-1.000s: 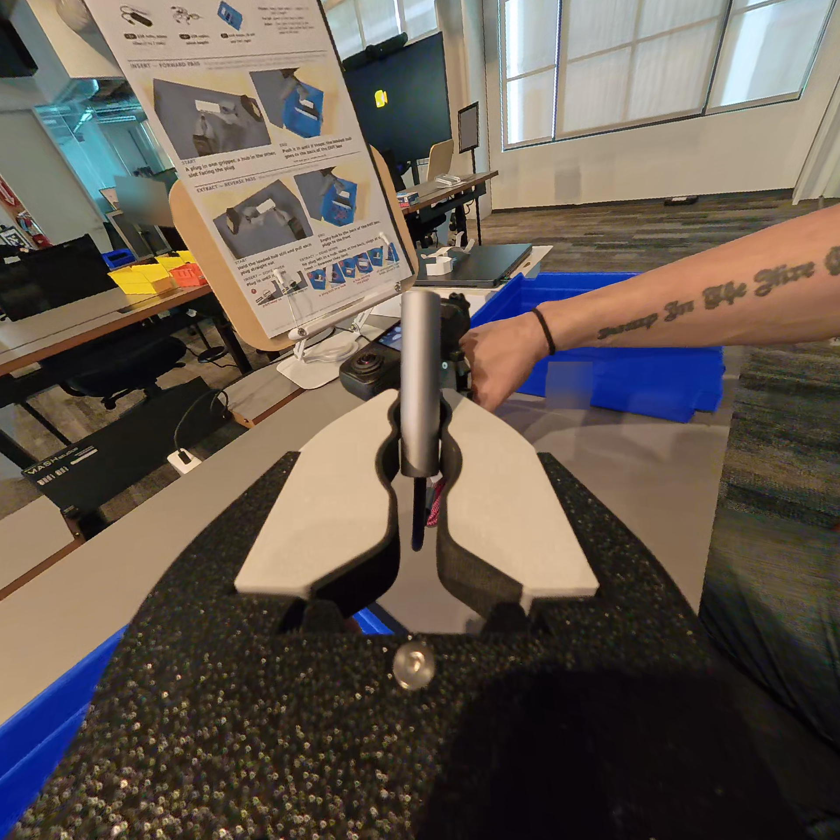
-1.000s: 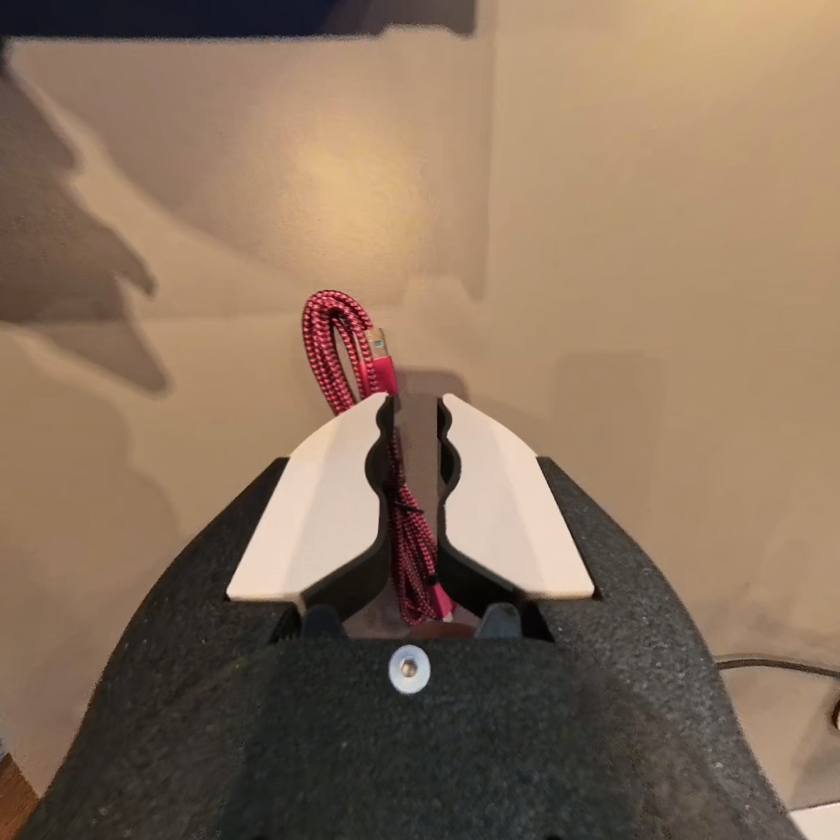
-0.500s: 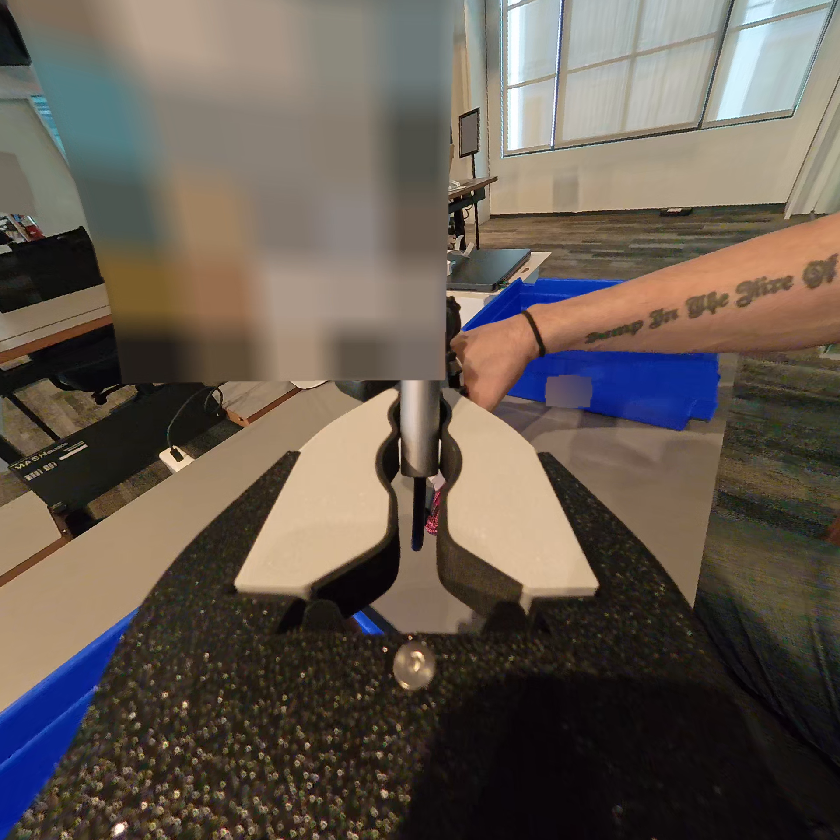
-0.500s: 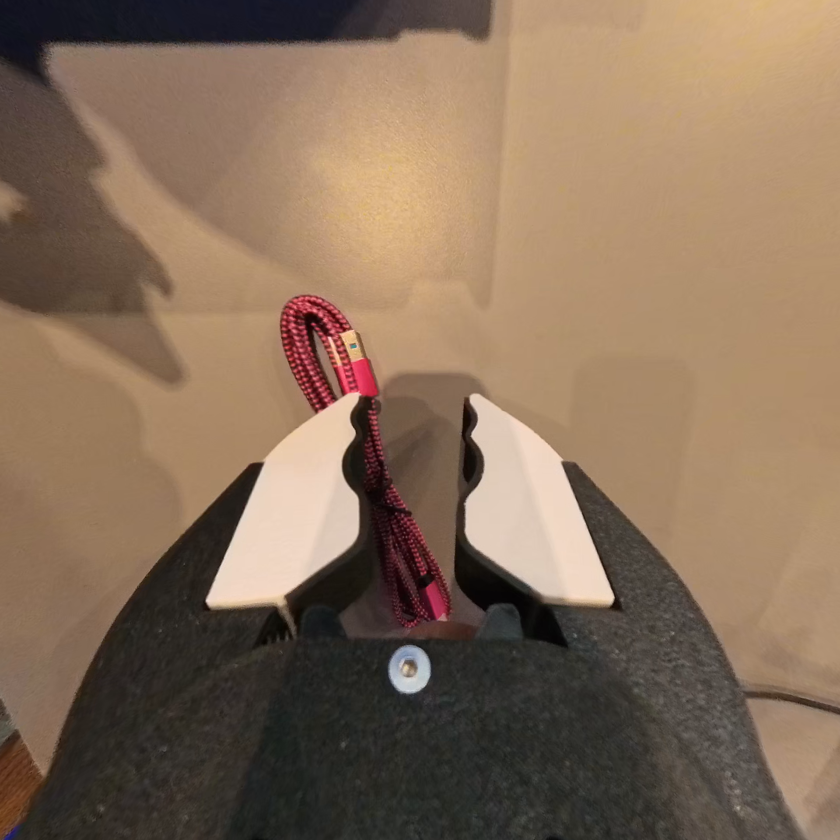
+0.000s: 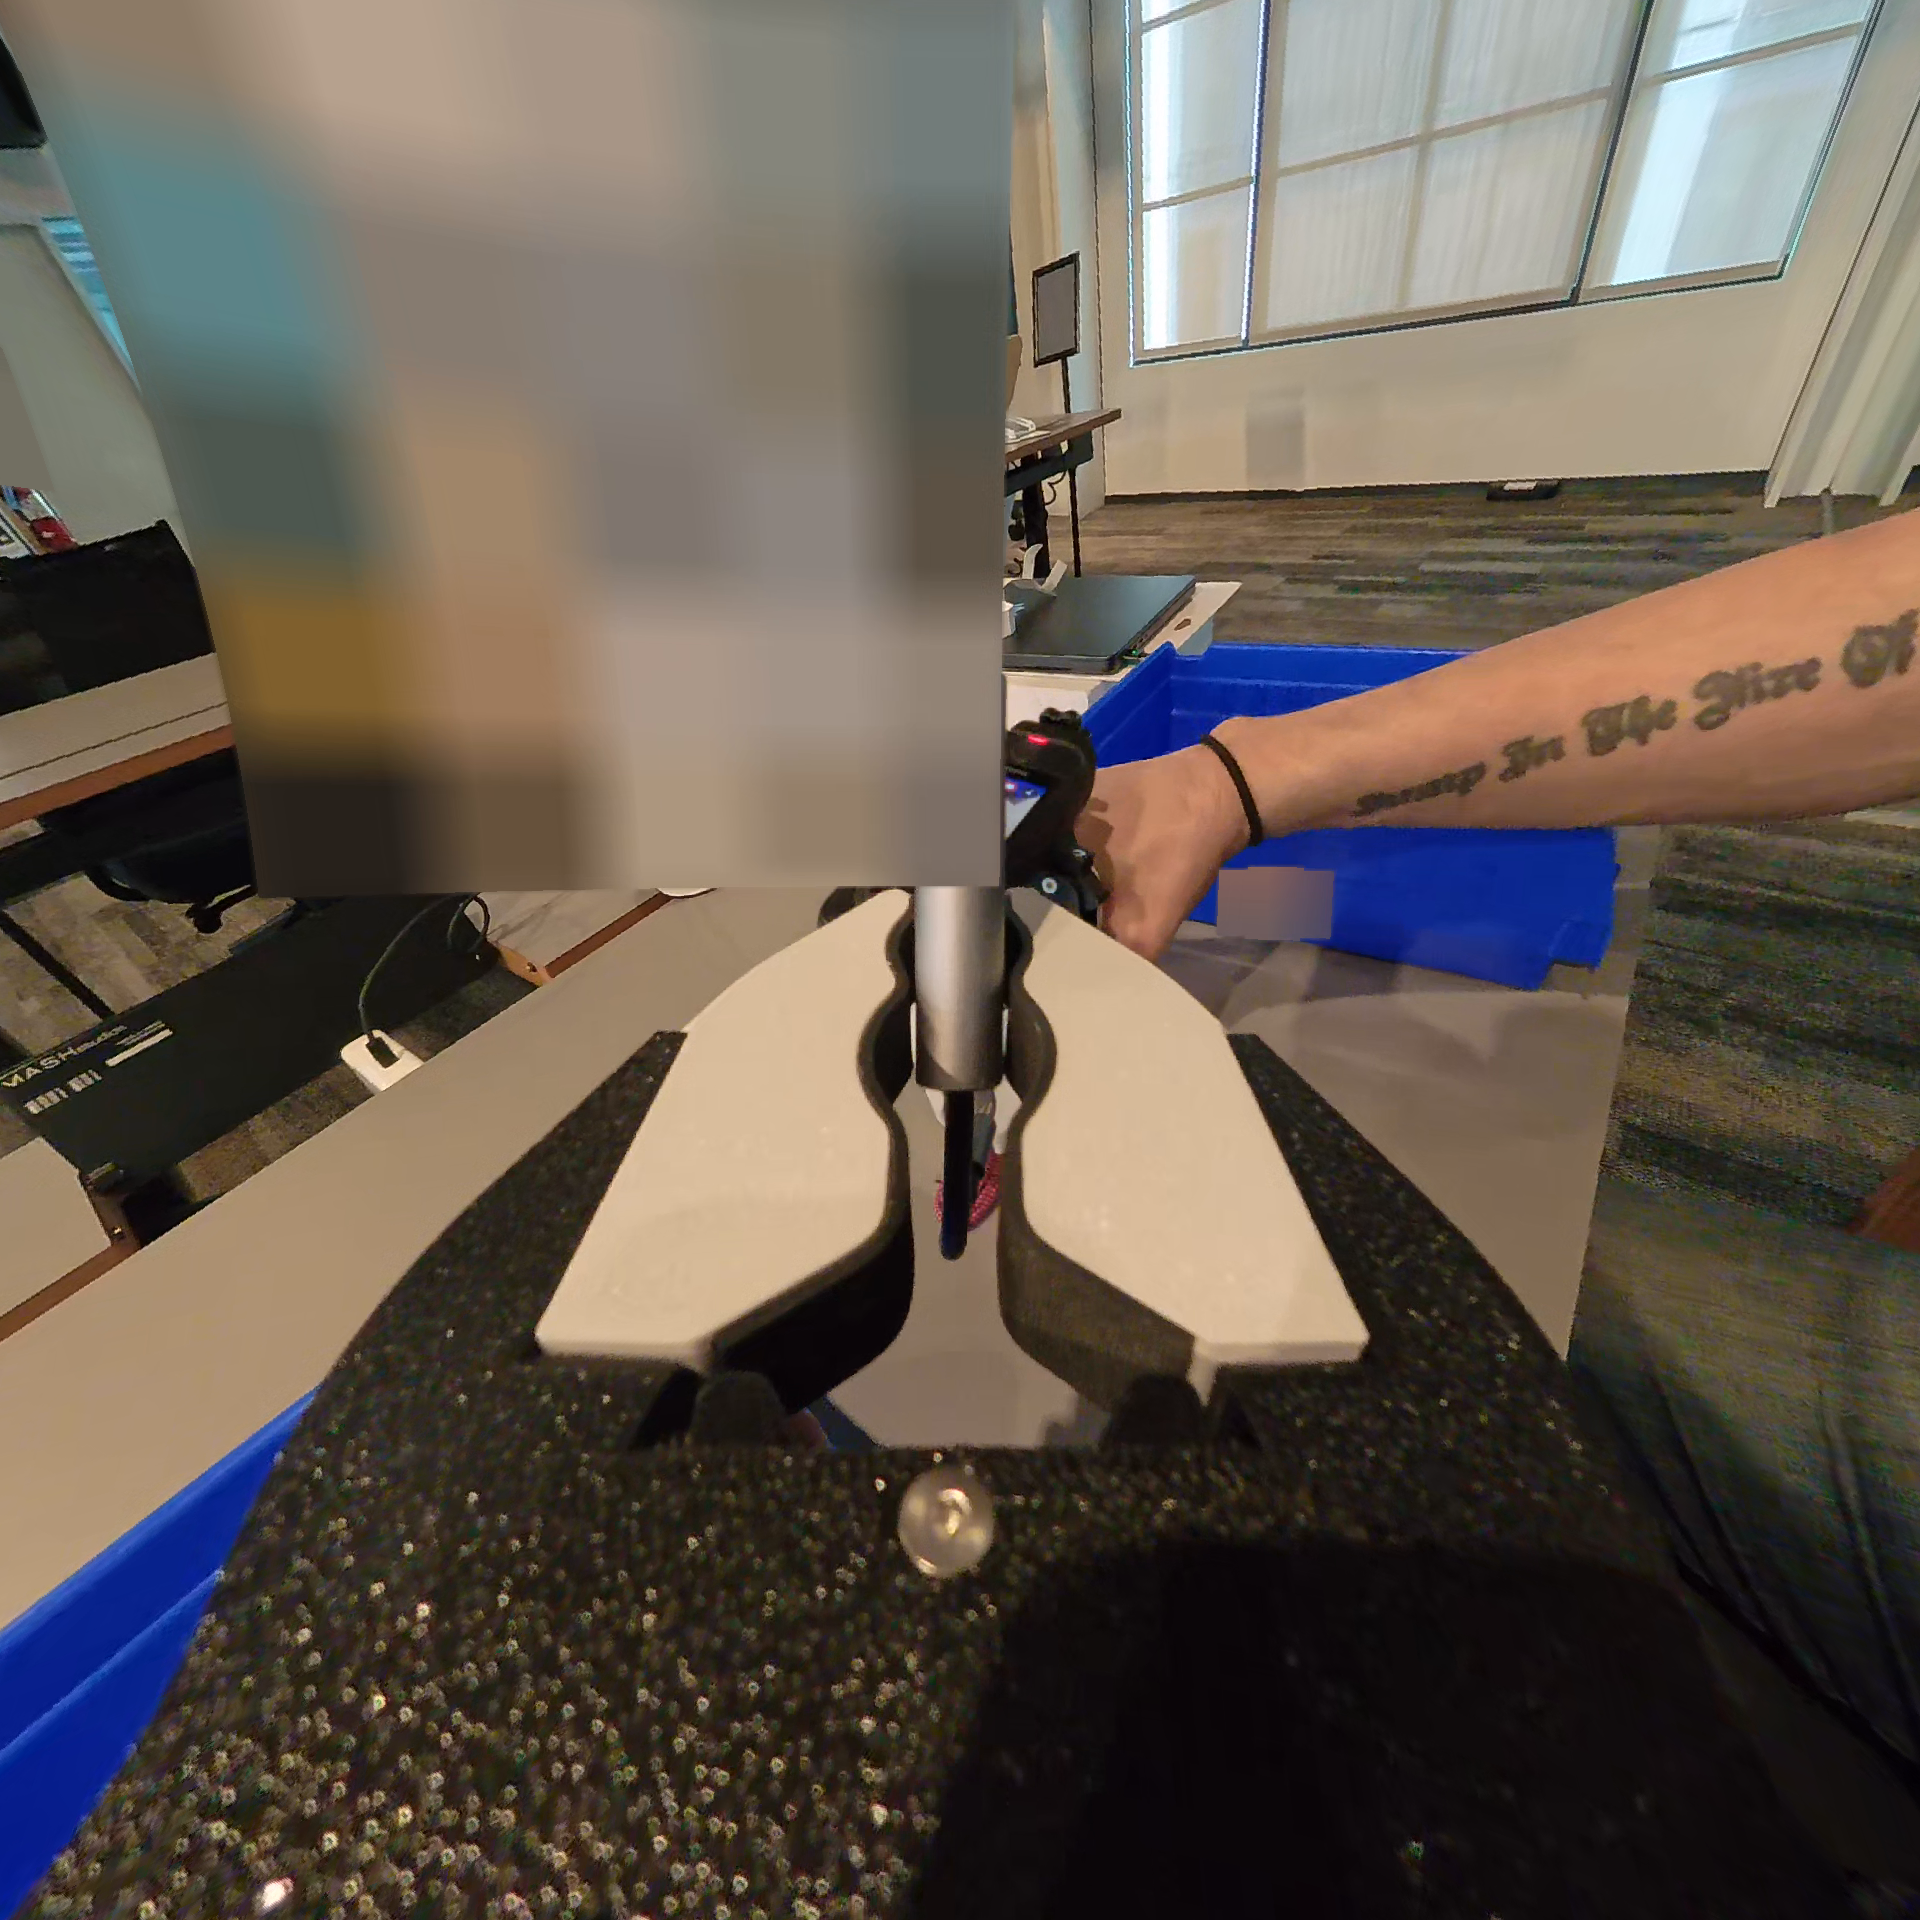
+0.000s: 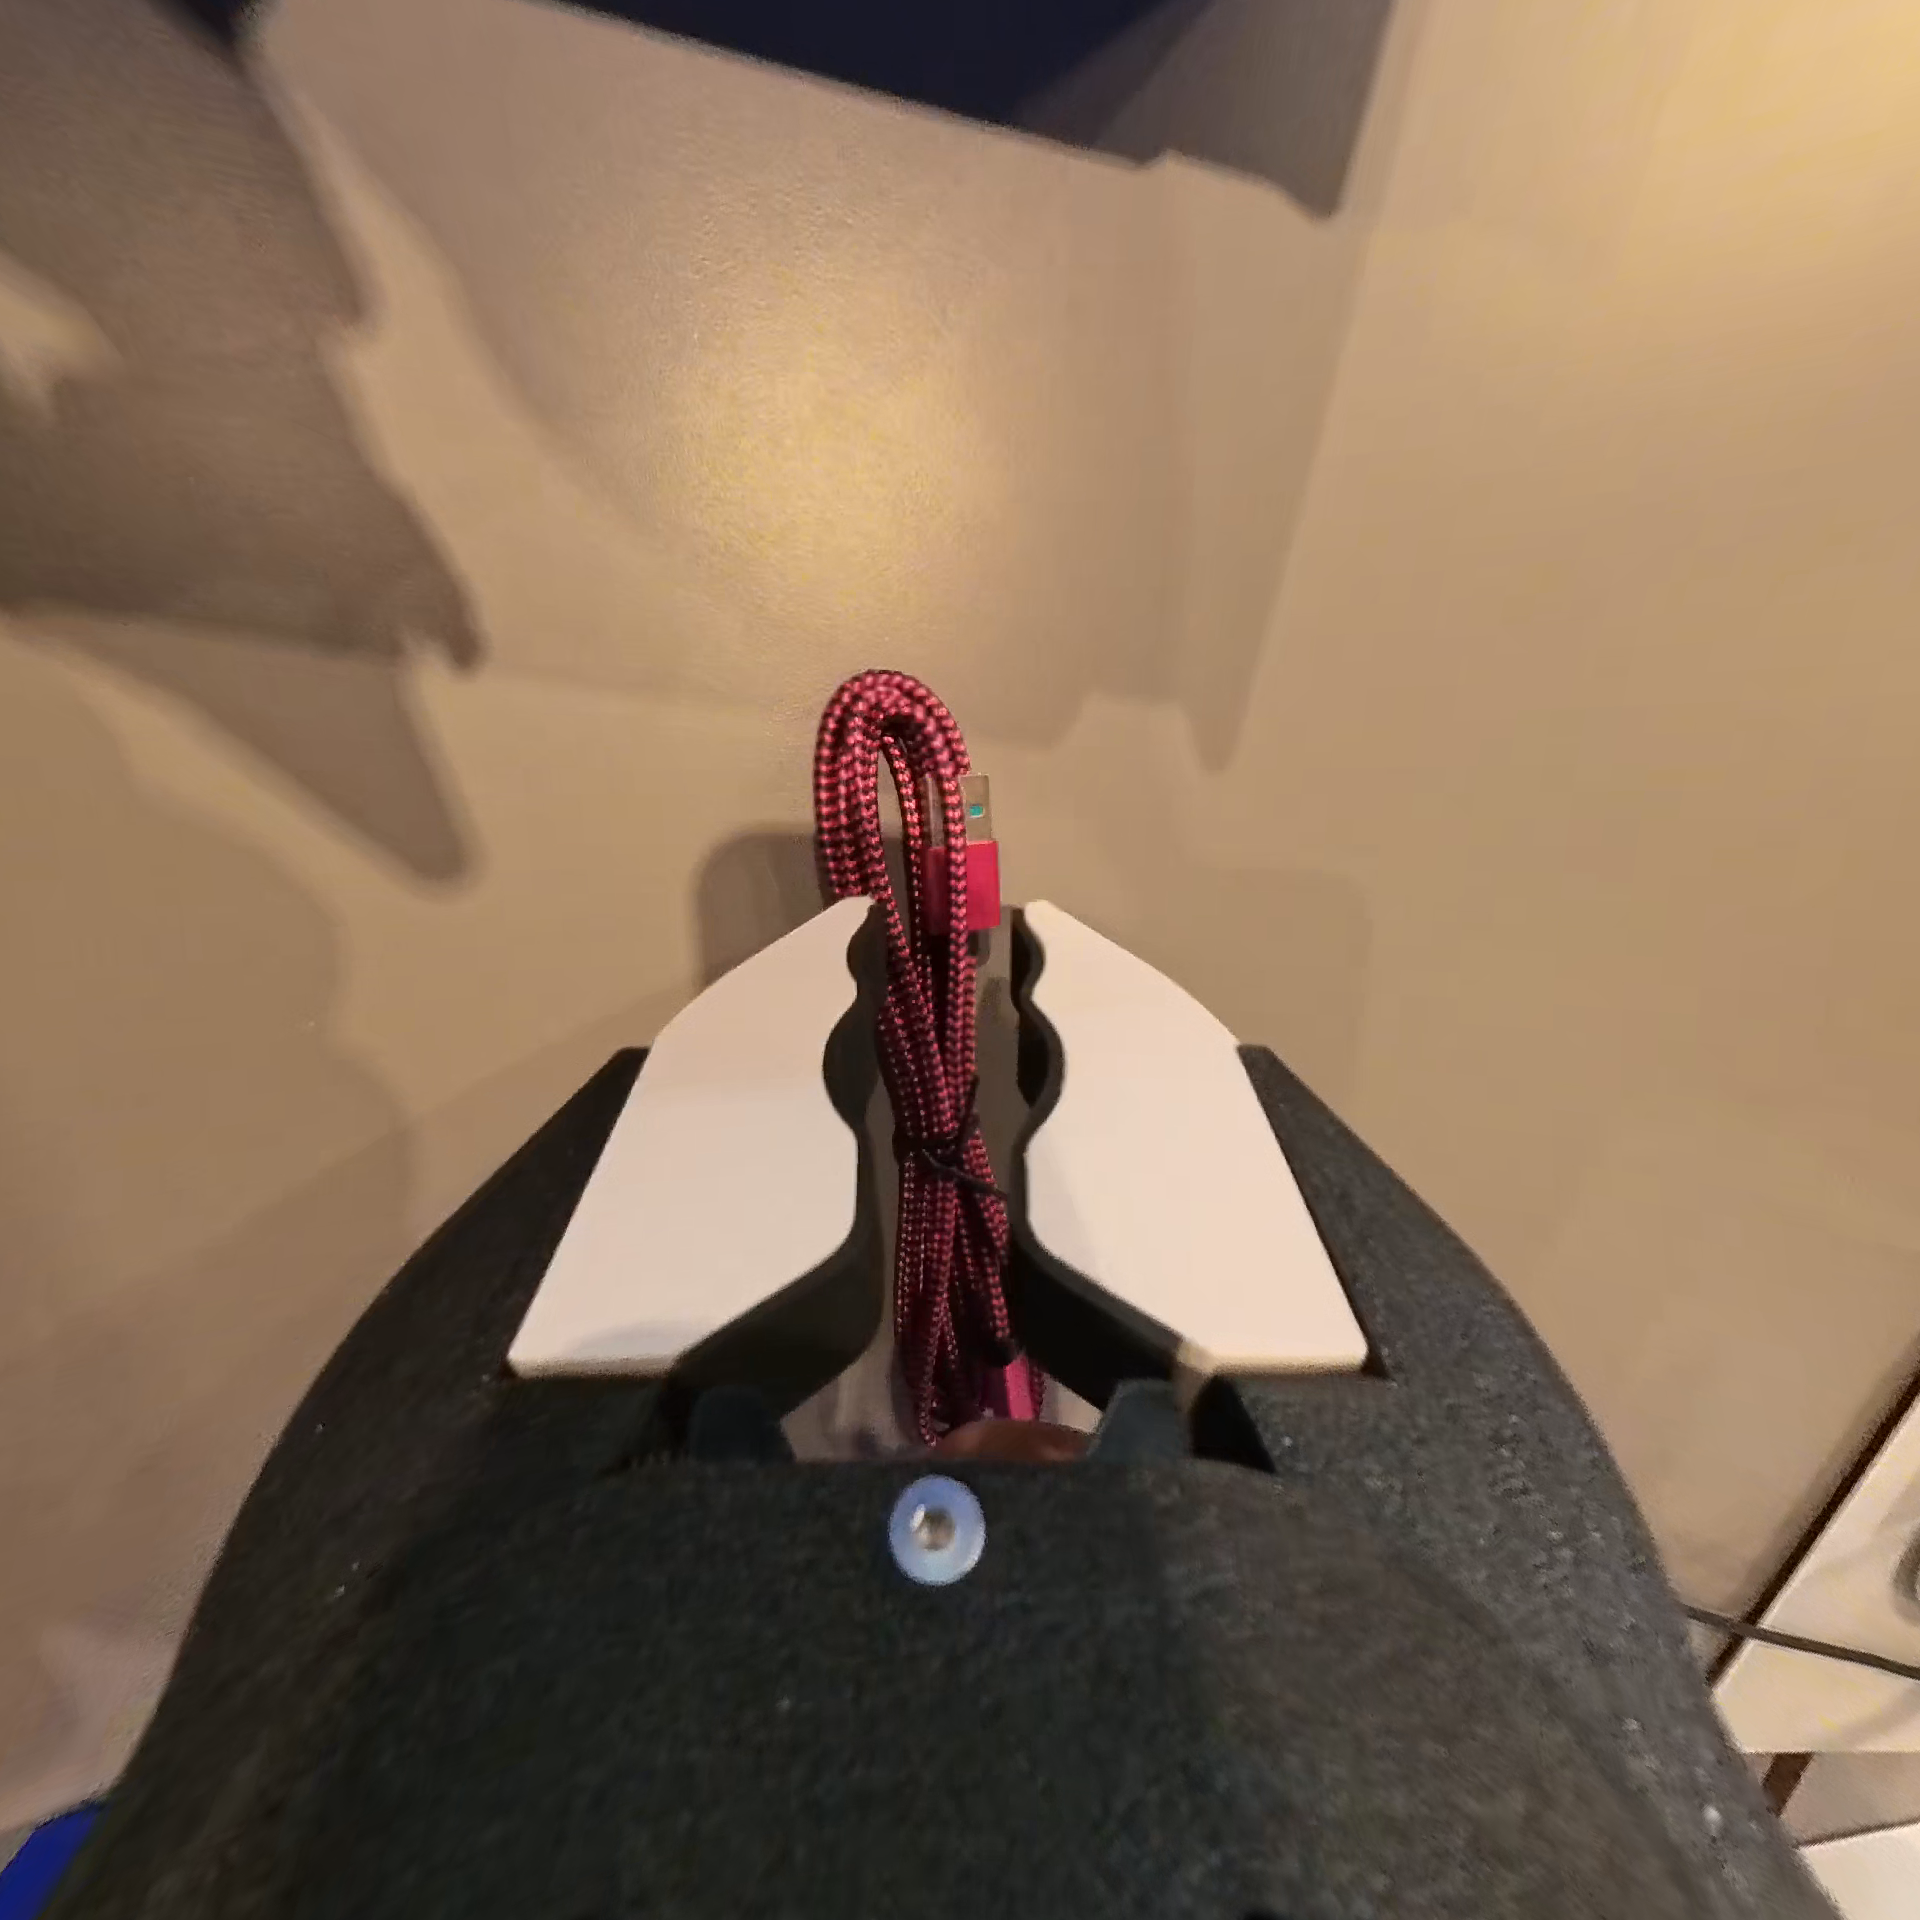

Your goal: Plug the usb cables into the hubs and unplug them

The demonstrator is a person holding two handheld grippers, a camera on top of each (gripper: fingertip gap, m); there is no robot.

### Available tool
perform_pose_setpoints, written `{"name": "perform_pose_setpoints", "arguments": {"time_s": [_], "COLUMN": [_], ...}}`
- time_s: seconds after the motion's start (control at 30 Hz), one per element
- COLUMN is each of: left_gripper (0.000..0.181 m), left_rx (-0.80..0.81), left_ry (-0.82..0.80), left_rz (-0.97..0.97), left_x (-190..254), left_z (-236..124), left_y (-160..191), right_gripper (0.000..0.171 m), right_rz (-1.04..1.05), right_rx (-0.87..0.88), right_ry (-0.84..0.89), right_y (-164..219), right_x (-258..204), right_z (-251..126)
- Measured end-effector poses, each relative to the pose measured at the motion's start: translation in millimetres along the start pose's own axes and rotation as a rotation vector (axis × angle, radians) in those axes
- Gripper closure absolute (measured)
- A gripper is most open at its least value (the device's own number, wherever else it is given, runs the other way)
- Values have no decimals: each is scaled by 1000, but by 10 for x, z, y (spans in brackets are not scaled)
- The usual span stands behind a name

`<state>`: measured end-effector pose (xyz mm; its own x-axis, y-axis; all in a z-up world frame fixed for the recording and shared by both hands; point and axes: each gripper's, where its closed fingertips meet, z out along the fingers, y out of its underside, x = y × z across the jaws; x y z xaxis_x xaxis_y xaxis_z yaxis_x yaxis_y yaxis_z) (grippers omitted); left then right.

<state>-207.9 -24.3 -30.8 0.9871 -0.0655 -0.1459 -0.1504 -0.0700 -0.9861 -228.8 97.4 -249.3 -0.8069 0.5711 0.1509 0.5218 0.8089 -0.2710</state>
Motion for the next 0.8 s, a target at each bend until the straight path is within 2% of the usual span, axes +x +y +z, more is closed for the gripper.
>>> {"name": "perform_pose_setpoints", "arguments": {"time_s": [0.3, 0.4, 0.43, 0.57, 0.6, 0.8], "left_gripper": [169, 169, 169, 169, 169, 169], "left_rx": [2, 4, 5, 8, 10, 12], "left_ry": [6, 8, 10, 13, 13, 13], "left_rz": [-2, -5, -6, -7, -8, -14], "left_x": [21, 25, 27, 38, 39, 38], "left_z": [5, 6, 6, 3, 3, 8], "left_y": [-12, -15, -17, -27, -30, -29], "right_gripper": [142, 150, 159, 160, 170, 169], "right_rz": [50, 46, 36, 8, -2, -83], "right_rx": [10, -1, 0, 0, 7, 13], "right_ry": [30, 17, 7, 78, 90, 206], "right_y": [21, 33, 29, 21, 11, -26], "right_x": [92, 60, 29, 54, 51, 104], "right_z": [1, 34, 53, 66, 56, -27]}}
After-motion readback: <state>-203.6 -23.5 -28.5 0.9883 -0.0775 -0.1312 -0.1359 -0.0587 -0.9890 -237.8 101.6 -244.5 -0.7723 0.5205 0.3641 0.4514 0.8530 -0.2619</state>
